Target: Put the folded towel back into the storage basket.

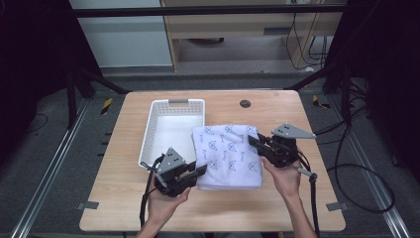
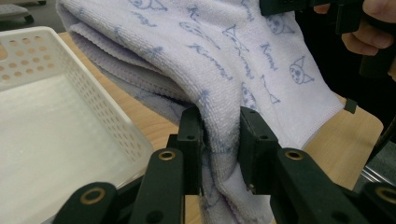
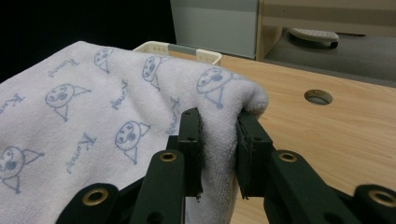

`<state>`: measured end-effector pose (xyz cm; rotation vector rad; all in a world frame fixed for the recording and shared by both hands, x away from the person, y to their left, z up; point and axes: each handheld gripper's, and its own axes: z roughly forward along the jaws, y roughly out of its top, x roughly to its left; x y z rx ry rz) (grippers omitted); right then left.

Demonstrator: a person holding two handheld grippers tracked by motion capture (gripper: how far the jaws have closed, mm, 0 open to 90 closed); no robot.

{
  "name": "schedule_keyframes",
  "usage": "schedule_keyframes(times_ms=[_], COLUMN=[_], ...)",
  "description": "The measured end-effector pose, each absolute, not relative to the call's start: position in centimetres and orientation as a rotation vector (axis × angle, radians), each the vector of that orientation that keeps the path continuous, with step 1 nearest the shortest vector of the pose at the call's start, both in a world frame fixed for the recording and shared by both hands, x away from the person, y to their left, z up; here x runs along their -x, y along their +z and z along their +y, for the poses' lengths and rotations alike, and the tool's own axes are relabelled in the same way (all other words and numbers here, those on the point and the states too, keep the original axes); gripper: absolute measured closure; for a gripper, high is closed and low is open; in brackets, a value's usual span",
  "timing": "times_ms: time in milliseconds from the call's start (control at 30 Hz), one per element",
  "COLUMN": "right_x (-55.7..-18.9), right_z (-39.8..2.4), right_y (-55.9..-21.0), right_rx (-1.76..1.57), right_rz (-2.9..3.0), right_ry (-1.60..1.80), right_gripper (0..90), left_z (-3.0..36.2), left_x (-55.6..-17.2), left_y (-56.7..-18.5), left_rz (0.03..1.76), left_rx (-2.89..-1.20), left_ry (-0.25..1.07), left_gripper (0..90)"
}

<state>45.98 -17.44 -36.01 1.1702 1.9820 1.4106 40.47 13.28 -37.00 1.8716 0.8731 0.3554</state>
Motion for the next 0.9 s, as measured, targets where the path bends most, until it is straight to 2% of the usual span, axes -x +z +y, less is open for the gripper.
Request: schedule_keyframes(times_ms=[900], right_x=[-48.0], right_z=[-12.4], right_y=[-33.6], right_rx=[-1.095], right_rz=[1.983], right_ry=[1.44], right_gripper=[74.6], left_z=[17.9], left_x=[-41.3], left_y=[-35.2], left_rz=[0.96], left_rx=[-1.796], left_ry=[0.407], left_gripper=[71.9])
